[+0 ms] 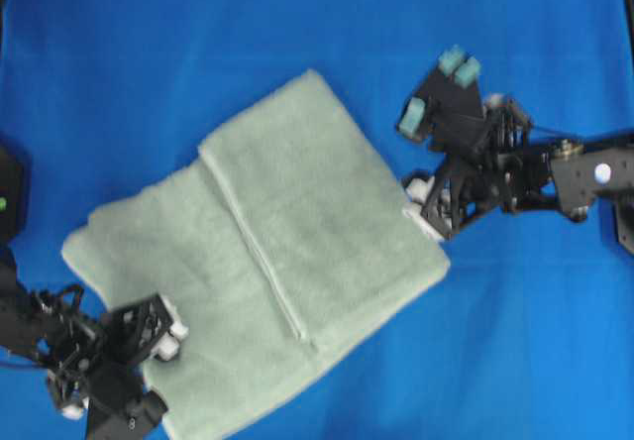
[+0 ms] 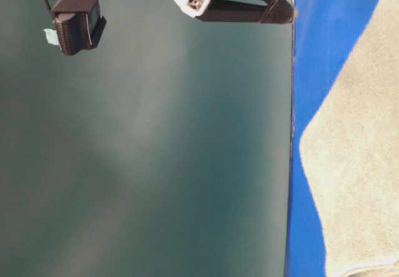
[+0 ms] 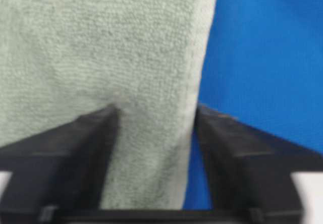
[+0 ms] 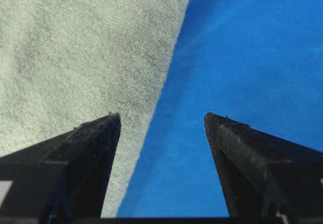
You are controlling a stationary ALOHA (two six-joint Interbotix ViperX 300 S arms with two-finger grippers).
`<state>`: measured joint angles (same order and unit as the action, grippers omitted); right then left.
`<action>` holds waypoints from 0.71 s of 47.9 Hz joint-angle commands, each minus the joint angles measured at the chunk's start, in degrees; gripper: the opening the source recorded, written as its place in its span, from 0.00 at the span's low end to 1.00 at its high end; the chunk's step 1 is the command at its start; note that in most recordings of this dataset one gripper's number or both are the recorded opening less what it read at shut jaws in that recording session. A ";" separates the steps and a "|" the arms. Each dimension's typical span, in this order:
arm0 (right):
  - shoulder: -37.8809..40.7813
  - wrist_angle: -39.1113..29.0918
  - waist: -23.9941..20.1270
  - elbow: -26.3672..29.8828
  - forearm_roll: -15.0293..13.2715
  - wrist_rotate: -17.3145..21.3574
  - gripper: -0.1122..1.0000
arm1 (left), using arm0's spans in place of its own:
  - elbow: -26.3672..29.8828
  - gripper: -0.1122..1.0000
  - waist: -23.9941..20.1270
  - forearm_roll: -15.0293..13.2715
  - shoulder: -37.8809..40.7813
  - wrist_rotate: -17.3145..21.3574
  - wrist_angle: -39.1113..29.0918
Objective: Fold a bath towel.
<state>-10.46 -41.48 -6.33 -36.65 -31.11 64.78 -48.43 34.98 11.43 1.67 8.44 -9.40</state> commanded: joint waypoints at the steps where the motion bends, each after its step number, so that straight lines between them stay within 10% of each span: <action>1: -1.23 0.26 -0.09 0.62 -0.26 0.09 0.70 | -0.35 0.51 -0.09 0.09 0.26 -0.18 -1.41; 9: -1.23 0.35 -0.35 0.62 -0.26 0.09 0.70 | -0.88 0.19 -0.09 0.09 -1.76 -1.05 -4.66; 22: -1.23 0.35 -1.05 0.62 -0.26 0.09 0.69 | 3.60 0.19 -0.79 0.09 -7.21 -0.97 -16.52; 34: -1.32 -0.18 -2.99 0.44 -0.26 0.00 0.69 | 19.34 0.19 -1.67 1.41 -10.81 0.62 -42.28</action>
<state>-10.46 -41.48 -8.53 -36.65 -31.11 64.78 -35.16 33.66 12.04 -7.38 8.70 -43.77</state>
